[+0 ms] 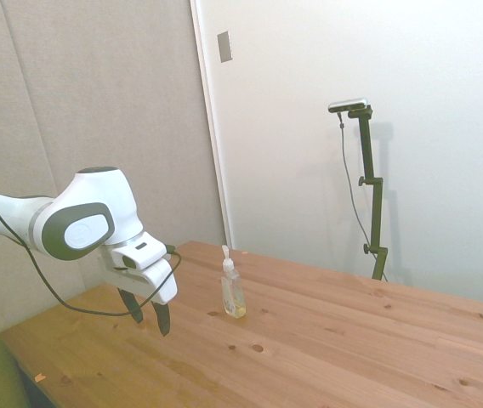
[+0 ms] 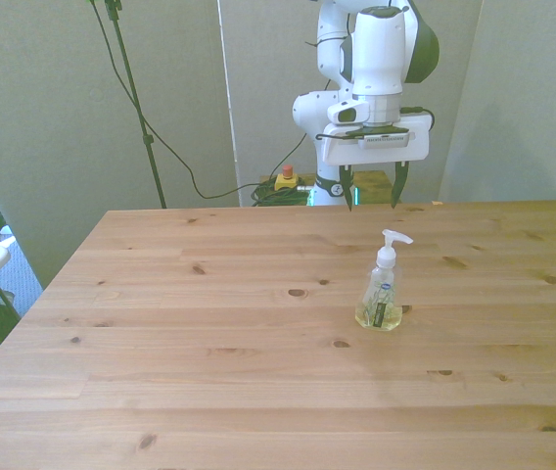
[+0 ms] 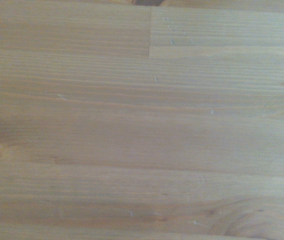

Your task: Knock down the sanitizer

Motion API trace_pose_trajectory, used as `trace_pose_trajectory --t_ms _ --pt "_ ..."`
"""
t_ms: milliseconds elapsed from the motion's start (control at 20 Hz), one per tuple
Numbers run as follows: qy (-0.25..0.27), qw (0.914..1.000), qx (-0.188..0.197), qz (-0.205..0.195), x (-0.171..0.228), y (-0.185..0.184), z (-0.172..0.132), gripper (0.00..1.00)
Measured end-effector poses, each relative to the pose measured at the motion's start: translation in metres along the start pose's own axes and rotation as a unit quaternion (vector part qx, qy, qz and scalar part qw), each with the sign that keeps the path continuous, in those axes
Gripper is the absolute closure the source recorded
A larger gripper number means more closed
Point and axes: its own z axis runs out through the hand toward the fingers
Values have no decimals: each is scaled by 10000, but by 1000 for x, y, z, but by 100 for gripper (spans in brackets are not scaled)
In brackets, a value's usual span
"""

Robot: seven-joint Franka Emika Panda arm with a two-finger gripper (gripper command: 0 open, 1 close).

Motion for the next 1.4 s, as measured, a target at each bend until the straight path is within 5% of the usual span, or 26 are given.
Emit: trace_pose_trajectory --t_ms 100,150,850,1400 --pt "-3 10000 -4 97 0 0 1 0" --pt "13 9999 3 156 2 -2 0 100" --pt "351 9950 80 931 72 -70 14 100" --pt "451 9923 20 1151 111 -111 28 100"
